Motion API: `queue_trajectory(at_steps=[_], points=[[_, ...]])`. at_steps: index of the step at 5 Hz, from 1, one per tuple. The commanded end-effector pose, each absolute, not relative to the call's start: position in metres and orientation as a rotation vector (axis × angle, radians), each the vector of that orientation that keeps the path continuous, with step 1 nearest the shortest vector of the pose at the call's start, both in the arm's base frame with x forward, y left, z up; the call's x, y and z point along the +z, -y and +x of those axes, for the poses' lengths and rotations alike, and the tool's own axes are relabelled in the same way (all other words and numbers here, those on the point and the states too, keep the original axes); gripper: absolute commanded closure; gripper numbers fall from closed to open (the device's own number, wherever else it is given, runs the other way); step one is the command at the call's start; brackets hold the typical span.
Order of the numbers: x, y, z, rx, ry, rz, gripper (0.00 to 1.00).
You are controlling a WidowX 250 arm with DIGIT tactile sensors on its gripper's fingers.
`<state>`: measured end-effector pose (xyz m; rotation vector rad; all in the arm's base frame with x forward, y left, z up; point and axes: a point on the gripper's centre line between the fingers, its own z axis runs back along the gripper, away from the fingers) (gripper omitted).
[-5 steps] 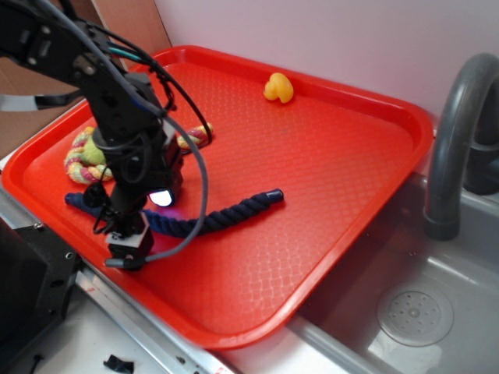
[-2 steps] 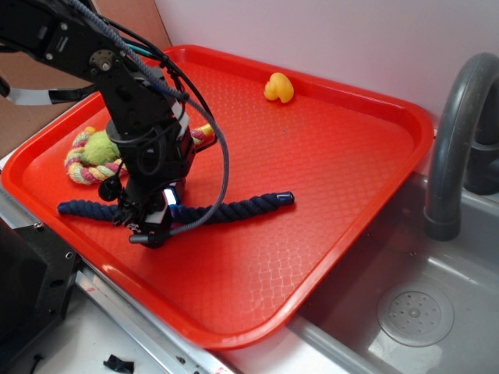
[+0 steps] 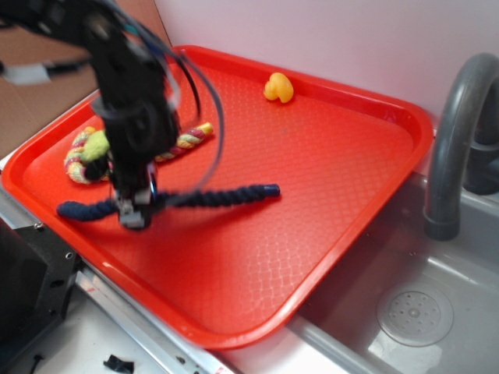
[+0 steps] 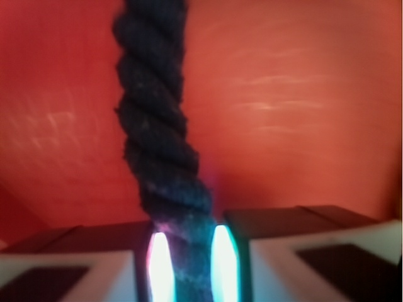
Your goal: Grab the blue rope.
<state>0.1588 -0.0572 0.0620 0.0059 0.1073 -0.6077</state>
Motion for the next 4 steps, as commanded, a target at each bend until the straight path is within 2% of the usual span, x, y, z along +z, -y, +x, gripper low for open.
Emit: queue_trajectory(at_steps=[1, 2, 3, 4], points=[[0.168, 0.048, 0.156, -0.118, 0.042, -0.054, 1.00], [0.217, 0.038, 0.148, 0.019, 0.082, -0.097, 1.00], [0.233, 0.035, 0.150, 0.032, 0.079, -0.115, 1.00], [0.230, 0.033, 0.153, 0.030, 0.006, -0.089, 1.00]])
